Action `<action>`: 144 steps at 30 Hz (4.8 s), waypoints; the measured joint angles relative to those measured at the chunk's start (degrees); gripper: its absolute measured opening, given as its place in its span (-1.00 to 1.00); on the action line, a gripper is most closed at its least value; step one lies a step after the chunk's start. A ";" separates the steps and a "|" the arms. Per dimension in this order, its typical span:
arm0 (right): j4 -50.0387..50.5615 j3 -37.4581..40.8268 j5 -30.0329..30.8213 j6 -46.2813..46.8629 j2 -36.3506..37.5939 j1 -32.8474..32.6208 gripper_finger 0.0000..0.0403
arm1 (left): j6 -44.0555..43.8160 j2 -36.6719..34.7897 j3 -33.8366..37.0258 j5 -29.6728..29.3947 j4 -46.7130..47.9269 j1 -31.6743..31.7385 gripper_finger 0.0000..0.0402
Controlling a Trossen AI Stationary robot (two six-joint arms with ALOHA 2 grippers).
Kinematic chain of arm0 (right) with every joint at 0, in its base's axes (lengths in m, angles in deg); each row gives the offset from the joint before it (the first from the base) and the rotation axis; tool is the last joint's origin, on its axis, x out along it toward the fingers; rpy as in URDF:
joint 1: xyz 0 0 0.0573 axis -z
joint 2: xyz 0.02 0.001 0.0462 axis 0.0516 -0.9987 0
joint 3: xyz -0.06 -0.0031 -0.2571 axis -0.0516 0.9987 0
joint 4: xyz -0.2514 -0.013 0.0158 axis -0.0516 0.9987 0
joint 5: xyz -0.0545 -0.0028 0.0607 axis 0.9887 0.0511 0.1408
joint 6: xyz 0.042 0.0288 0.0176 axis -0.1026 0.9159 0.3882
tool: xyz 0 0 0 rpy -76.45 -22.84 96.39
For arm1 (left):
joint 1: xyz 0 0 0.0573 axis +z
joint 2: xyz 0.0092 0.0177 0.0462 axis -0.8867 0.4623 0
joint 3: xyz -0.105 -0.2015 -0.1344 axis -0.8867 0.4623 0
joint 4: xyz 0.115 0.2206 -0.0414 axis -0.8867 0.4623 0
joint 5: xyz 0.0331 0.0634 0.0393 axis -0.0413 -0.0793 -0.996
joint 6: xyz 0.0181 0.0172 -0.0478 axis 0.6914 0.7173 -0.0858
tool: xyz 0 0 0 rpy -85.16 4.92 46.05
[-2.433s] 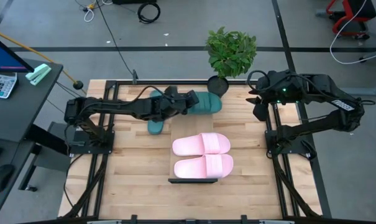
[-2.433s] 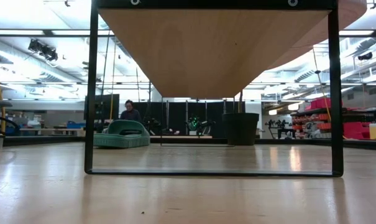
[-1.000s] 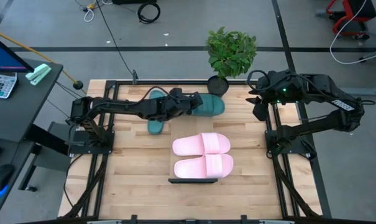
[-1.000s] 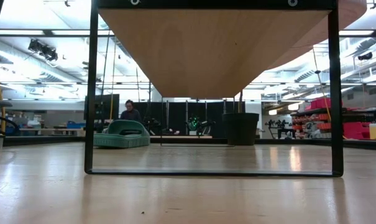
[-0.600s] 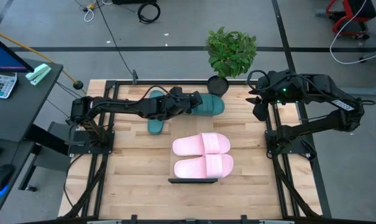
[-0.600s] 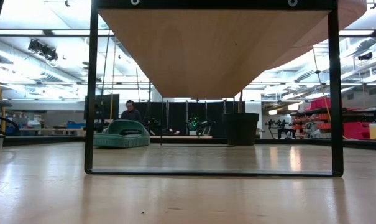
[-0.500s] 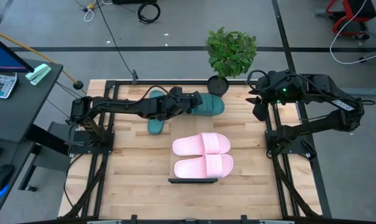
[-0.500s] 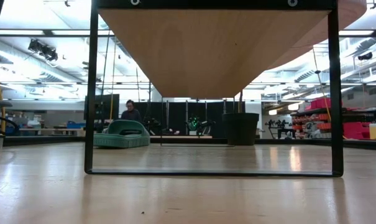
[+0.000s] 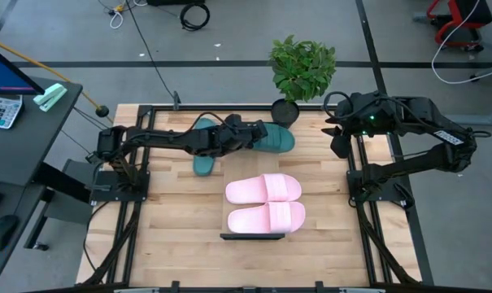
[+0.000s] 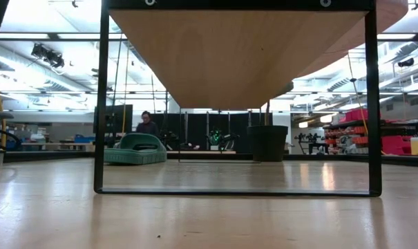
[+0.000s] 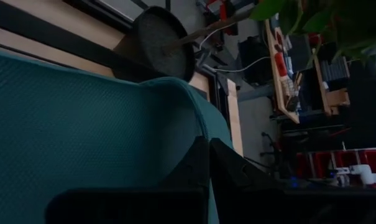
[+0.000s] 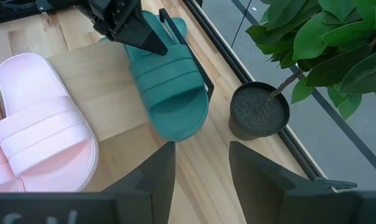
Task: Pick and place slides into the shelf
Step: Put the left green slide on the shelf, then put the green slide on the shelf
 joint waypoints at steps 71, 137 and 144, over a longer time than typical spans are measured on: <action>-24.96 31.84 -20.09 4.49 1.10 -0.02 -0.22 | 31.86 -15.32 0.00 -2.38 -15.57 2.80 -0.45; -24.53 35.50 -19.36 5.99 4.54 2.12 -0.22 | 25.67 -23.62 0.04 0.41 21.10 -2.17 -0.62; -20.15 35.47 -17.09 7.31 9.81 2.15 -0.22 | 16.94 -24.17 0.02 -1.57 46.13 -3.40 -0.63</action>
